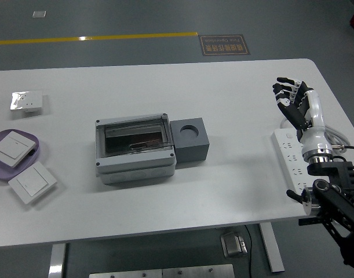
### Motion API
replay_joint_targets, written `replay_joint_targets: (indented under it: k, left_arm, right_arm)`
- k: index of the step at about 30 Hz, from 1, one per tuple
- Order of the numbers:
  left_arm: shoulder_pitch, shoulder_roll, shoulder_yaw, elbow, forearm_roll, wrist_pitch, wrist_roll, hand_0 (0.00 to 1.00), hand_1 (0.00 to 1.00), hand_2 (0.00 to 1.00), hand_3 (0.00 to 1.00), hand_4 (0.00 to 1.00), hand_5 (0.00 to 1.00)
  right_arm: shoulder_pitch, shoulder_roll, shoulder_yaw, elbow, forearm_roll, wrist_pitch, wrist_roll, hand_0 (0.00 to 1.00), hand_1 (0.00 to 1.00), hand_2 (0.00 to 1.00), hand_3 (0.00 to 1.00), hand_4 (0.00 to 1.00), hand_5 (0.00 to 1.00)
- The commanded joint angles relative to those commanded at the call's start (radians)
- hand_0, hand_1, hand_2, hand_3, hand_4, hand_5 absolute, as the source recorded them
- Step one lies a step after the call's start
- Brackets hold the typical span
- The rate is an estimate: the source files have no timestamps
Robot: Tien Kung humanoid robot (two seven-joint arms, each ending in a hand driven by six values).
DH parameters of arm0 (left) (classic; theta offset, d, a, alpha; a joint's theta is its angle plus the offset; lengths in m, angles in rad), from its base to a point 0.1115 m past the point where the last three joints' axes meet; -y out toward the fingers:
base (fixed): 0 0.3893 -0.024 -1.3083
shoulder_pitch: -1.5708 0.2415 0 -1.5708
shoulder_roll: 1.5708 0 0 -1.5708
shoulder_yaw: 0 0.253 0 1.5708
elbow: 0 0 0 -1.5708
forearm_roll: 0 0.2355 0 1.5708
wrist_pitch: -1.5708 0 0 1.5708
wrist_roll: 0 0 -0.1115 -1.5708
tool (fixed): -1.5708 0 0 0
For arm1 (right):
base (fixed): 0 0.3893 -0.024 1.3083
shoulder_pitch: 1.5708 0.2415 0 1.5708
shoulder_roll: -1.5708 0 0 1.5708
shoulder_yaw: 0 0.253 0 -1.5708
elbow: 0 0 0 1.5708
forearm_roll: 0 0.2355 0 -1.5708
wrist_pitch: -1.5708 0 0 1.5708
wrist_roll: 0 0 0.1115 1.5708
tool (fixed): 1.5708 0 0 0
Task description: Pick up the cylinder from the cube,place it in the box,flap close box
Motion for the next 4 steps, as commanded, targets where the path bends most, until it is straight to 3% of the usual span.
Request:
replay_joint_targets:
  k: [4]
  left_arm:
    - [0.001, 0.000, 0.001, 0.000, -0.001, 0.001, 0.000, 0.616, 0.546, 0.533, 0.615, 0.688, 0.229]
  right_arm:
    - [0.002, 0.002, 0.005, 0.002, -0.006, 0.000, -0.002, 0.724, 0.622, 0.584, 0.635, 0.612, 0.360]
